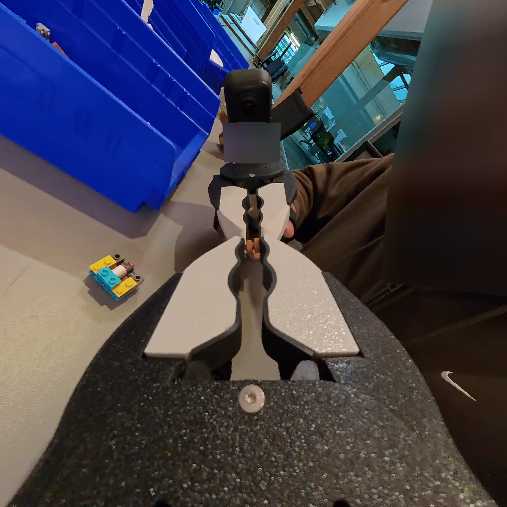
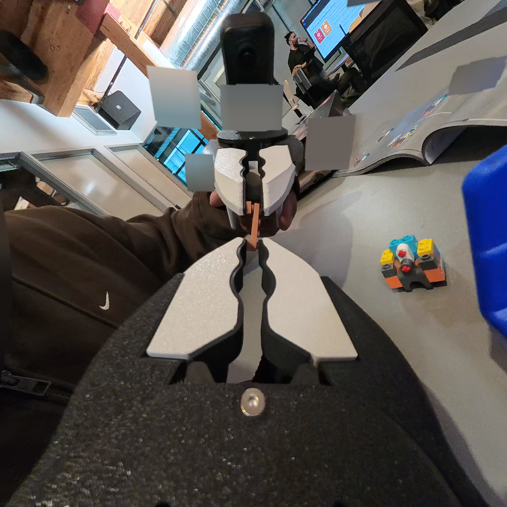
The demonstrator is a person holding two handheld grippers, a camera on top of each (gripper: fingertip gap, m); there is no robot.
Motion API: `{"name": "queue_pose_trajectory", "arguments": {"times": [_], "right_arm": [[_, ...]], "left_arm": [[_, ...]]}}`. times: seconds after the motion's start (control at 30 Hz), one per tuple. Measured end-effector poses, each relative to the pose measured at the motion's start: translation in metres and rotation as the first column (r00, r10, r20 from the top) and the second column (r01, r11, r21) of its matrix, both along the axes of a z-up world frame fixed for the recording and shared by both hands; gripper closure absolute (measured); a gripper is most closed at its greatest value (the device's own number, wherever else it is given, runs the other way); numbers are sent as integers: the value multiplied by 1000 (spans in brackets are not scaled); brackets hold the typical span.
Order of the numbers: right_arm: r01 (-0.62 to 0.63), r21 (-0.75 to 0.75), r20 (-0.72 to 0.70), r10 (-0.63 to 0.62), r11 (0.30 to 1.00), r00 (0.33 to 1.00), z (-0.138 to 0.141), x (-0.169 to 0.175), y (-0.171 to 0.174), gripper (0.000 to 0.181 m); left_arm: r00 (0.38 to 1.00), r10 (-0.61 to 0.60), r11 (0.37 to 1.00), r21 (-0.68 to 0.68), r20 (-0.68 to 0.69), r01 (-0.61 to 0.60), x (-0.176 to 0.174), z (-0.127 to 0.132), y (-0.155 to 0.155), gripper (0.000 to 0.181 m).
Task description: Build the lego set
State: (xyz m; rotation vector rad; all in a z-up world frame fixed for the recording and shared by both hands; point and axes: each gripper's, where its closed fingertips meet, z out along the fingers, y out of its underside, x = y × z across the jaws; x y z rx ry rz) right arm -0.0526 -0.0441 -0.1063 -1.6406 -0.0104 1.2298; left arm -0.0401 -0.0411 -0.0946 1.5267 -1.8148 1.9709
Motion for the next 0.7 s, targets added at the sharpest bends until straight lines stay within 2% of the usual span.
{"name": "queue_pose_trajectory", "arguments": {"times": [0.17, 0.7], "right_arm": [[14, 27, 64, -15, 1000, 998, 1, -1, 0, 173], [43, 64, 71, -48, 997, 996, 6, 0, -1, 173]], "left_arm": [[1000, -9, 1000, 6, -9, 9, -1, 0, 0, 171], [999, -18, 999, 49, 30, 17, -2, 4, -4, 171]]}}
